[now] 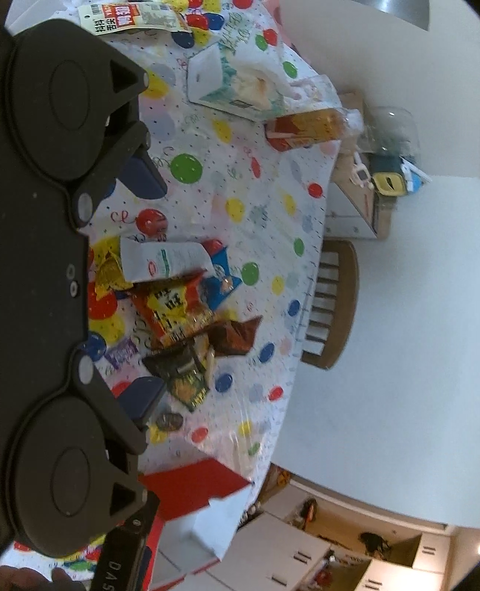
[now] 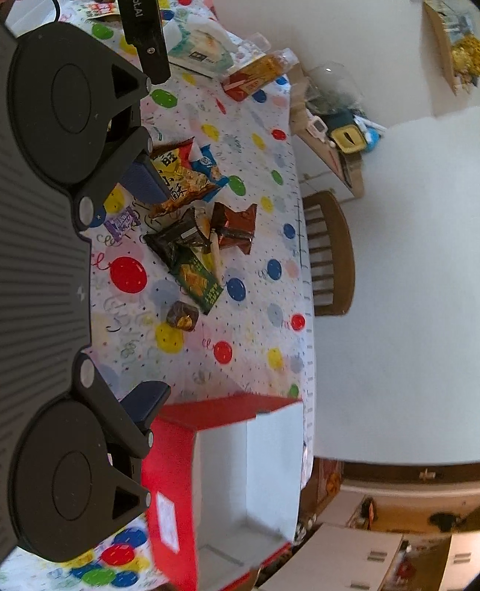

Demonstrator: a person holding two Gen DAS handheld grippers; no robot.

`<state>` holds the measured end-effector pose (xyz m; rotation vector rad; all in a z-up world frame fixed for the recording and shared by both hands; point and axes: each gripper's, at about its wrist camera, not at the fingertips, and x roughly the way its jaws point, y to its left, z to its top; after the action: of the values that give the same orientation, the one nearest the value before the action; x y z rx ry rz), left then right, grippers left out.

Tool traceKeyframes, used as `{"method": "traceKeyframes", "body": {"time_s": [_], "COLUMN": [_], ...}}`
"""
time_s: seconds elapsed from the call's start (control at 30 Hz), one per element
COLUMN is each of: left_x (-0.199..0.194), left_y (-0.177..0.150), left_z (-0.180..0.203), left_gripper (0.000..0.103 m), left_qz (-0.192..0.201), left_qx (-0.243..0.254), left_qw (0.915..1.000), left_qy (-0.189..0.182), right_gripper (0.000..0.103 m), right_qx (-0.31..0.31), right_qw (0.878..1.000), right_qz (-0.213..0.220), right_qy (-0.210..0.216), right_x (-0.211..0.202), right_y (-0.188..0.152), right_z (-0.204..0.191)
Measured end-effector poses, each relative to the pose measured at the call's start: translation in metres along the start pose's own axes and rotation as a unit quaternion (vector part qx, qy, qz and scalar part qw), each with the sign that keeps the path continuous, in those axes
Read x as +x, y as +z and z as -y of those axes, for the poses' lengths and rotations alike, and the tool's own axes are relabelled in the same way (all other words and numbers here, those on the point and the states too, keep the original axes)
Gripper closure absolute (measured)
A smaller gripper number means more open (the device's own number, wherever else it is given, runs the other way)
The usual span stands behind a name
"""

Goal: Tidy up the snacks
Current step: 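Grasp the white candy stick with left tool while right tool grasps brown cake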

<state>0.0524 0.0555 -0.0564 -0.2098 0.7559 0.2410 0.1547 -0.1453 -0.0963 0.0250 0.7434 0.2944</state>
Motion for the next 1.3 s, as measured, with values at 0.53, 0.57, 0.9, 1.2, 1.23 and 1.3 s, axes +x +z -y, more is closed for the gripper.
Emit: {"method": "traceKeyframes", "body": {"time_s": [0.53, 0.57, 0.9, 1.2, 1.23, 1.3], "left_x": [0.088, 0.093, 0.145, 0.169, 0.17, 0.173], "left_y": [-0.003, -0.002, 0.005, 0.011, 0.011, 0.013], "left_z": [-0.022, -0.024, -0.037, -0.055, -0.057, -0.06], "left_gripper": [0.02, 0.02, 0.033, 0.041, 0.041, 0.043], "left_qz": [-0.084, -0.09, -0.152, -0.194, -0.195, -0.198], "left_qx": [-0.034, -0.042, -0.066, -0.105, -0.106, -0.11], "left_qw": [0.9958, 0.995, 0.9858, 0.9725, 0.972, 0.971], "left_qy": [0.017, 0.011, -0.025, -0.073, -0.075, -0.078], "right_gripper": [0.027, 0.028, 0.045, 0.055, 0.056, 0.059], "right_qx": [-0.067, -0.071, -0.054, -0.029, -0.028, -0.027], "right_qw": [0.995, 0.995, 0.993, 0.992, 0.992, 0.992], "right_qz": [-0.066, -0.069, -0.101, -0.116, -0.117, -0.12], "right_qy": [0.018, 0.016, 0.023, 0.031, 0.031, 0.03], "right_x": [0.118, 0.124, 0.165, 0.179, 0.18, 0.183], "right_y": [0.01, 0.01, 0.015, 0.019, 0.019, 0.018], "right_z": [0.025, 0.026, 0.033, 0.037, 0.037, 0.038]}}
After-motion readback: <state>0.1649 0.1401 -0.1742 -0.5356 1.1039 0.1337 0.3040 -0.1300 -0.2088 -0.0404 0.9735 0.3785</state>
